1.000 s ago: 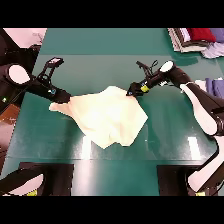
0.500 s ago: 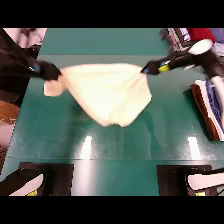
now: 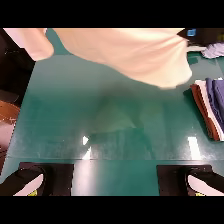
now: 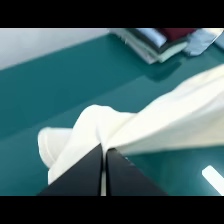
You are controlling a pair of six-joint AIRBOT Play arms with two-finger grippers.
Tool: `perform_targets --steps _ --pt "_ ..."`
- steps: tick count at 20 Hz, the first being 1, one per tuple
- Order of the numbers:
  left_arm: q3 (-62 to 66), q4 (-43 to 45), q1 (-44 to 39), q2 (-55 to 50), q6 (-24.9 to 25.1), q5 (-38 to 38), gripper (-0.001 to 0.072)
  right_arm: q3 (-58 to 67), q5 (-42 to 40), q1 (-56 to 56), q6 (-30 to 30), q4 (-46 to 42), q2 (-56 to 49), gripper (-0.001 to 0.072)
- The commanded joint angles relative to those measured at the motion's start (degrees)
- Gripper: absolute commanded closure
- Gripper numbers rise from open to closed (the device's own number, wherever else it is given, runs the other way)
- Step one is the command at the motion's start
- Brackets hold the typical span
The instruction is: Fold the shirts.
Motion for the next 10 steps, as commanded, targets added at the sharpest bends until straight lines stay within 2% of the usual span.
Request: perform_targets --steps 1,5,10 --pt "4.26 -0.98 0.04 -0.07 0.17 -0.96 0.0683 -4.81 1.64 3.48 7.13 -7.72 7.65 0.0698" --pt "-1.75 3.30 0.04 -3.56 0.13 -6.99 0.0682 -22.27 -0.55 7.85 9.33 -7.67 11.39 0.0698" --pt "-21.59 10.21 0.04 -8.70 0.22 -7.63 0.0682 -45.90 -12.33 17.68 9.31 -7.50 11.47 0.0698"
